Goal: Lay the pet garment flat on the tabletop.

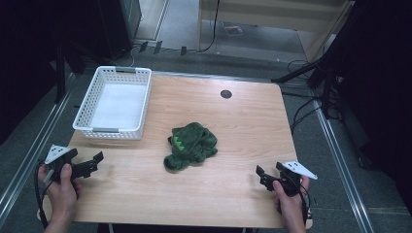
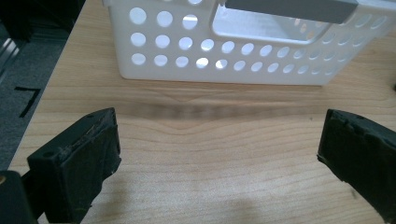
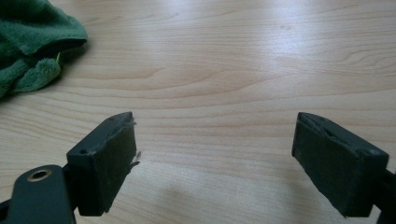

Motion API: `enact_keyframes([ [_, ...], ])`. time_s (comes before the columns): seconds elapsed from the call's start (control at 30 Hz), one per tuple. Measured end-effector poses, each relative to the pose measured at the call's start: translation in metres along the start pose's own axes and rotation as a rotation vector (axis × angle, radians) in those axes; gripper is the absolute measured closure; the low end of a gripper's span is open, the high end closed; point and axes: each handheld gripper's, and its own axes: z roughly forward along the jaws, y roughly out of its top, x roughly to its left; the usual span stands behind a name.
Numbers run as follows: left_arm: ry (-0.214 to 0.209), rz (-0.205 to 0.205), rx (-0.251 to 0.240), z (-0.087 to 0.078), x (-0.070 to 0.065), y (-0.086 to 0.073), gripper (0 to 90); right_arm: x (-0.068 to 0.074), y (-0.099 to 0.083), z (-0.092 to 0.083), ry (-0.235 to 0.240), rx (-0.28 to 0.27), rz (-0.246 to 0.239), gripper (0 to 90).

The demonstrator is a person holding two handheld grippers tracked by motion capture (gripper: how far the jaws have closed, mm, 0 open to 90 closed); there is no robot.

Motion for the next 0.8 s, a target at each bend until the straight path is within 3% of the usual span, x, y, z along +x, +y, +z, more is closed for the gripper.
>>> enact_keyframes([
  [0.2,0.0,0.0,0.004,0.0,0.0,0.0,0.0,0.0,0.0,-0.001,-0.006,-0.006,0.001,13.8],
  [0.4,-0.001,-0.001,0.005,0.0,0.0,0.0,0.0,0.006,0.0,-0.003,-0.019,-0.018,-0.049,14.2],
  [0.57,-0.001,-0.002,0.004,0.001,0.0,0.0,0.0,0.013,0.005,-0.004,-0.006,-0.028,-0.056,14.2],
  [0.8,-0.001,-0.002,0.005,0.001,0.0,0.0,0.0,0.039,0.024,-0.003,0.034,-0.059,-0.106,14.2],
])
